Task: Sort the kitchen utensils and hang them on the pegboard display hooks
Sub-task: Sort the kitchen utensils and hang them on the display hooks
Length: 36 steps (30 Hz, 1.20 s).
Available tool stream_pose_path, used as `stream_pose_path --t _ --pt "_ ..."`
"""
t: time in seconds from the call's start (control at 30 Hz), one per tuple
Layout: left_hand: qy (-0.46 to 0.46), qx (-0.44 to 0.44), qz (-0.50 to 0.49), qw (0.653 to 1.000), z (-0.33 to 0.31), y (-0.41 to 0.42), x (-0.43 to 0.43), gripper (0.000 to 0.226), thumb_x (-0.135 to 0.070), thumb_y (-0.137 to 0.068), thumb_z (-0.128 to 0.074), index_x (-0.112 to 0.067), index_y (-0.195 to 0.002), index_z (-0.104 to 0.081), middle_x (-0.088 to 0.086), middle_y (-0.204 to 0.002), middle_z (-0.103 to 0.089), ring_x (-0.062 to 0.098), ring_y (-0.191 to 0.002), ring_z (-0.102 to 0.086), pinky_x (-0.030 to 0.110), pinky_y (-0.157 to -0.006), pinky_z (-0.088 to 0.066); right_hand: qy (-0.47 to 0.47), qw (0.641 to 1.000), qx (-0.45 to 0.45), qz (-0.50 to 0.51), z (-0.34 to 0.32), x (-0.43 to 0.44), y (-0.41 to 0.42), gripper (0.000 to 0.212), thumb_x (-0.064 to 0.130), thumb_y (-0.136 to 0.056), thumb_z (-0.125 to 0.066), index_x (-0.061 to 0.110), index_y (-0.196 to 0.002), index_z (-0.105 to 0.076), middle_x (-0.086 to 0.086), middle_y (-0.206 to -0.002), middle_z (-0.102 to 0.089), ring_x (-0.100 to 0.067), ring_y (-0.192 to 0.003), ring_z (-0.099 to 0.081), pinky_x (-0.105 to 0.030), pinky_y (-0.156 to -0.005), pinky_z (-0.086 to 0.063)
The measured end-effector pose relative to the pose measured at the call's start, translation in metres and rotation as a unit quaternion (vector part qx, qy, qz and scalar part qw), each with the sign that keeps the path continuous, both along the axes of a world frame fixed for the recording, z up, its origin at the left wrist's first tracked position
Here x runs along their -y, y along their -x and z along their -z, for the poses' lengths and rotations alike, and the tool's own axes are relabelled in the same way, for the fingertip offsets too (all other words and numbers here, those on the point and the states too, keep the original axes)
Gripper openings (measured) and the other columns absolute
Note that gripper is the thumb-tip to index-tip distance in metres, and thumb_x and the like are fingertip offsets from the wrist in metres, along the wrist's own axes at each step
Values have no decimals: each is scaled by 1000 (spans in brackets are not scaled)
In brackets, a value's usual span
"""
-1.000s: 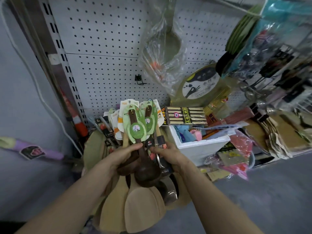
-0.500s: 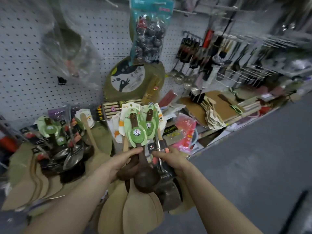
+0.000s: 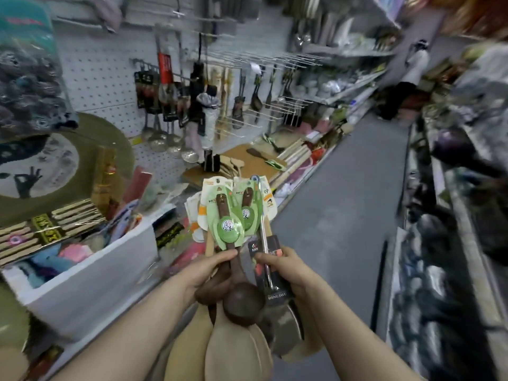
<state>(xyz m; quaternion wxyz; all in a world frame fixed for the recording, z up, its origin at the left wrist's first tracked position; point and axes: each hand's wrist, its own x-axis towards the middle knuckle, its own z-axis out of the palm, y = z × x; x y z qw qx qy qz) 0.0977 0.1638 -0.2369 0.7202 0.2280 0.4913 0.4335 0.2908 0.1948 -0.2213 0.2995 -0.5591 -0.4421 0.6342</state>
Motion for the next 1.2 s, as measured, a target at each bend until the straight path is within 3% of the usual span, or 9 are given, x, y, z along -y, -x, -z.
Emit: stream_pose_path --t 0.17,0.33,0.47,0.57,0.7,0.9,0.97,1.07,1.2 --pt "-2 -11 49 999 4 -24 -54 51 -24 -68 -79 -2 -112 -69 21 -106 -71 34 -96 -69 37 -86 -55 -7 998 3 57 2 -30 -33 13 9 -89 -69 0 -95 -62 -14 -69 -68 -19 -51 -63 -29 -54 -56" --pt "-14 10 85 996 7 -43 -123 29 -14 -82 -69 -4 -109 -69 19 -101 -72 28 -82 -72 31 -72 -59 4 993 -1 115 -2 -77 -54 12 11 -89 -70 1 -92 -62 -12 -66 -67 -19 -50 -63 -28 -52 -55" --pt "-11 17 115 993 -3 -53 -181 26 -10 -85 -67 -4 -110 -68 21 -106 -71 34 -98 -68 43 -94 -52 22 991 -4 133 -7 -118 -65 15 14 -89 -70 2 -85 -63 -11 -64 -68 -18 -49 -64 -26 -50 -53" --pt "-4 24 155 988 -8 -62 -221 22 -9 -86 -65 -3 -107 -71 20 -101 -72 30 -88 -71 34 -78 -59 26 986 -9 165 -9 -146 -70 16 14 -90 -70 2 -81 -65 -10 -63 -68 -18 -49 -63 -26 -51 -53" --pt "-2 28 192 981 -5 -76 -264 33 -11 -83 -68 1 -114 -66 22 -111 -68 37 -108 -64 45 -99 -49 37 980 -3 194 -8 -178 -81 17 17 -90 -70 5 -78 -68 -13 -69 -69 -22 -55 -64 -31 -59 -57" --pt "-2 20 200 980 8 -104 -317 21 -7 -86 -66 1 -105 -68 18 -94 -73 25 -75 -73 28 -63 -59 51 976 -1 214 0 -225 -107 17 16 -89 -70 3 -78 -67 -14 -68 -68 -21 -53 -63 -28 -57 -56" --pt "5 21 199 980 16 -114 -337 23 -8 -85 -66 1 -106 -69 19 -96 -73 26 -77 -73 29 -65 -60 48 976 0 210 6 -245 -118 16 13 -90 -69 3 -78 -67 -13 -68 -68 -20 -52 -63 -28 -56 -56" --pt "14 25 202 979 26 -134 -372 42 -17 -75 -74 0 -113 -67 20 -105 -71 31 -94 -70 37 -87 -56 46 975 20 215 13 -280 -137 9 10 -88 -70 5 -85 -63 -12 -69 -70 -21 -56 -64 -30 -58 -56" --pt "22 24 187 982 22 -172 -416 14 -7 -90 -61 0 -100 -68 16 -86 -74 23 -70 -73 27 -61 -60 39 977 31 206 26 -343 -176 28 9 -87 -71 15 -109 -54 -12 -83 -70 -24 -67 -69 -38 -67 -59"
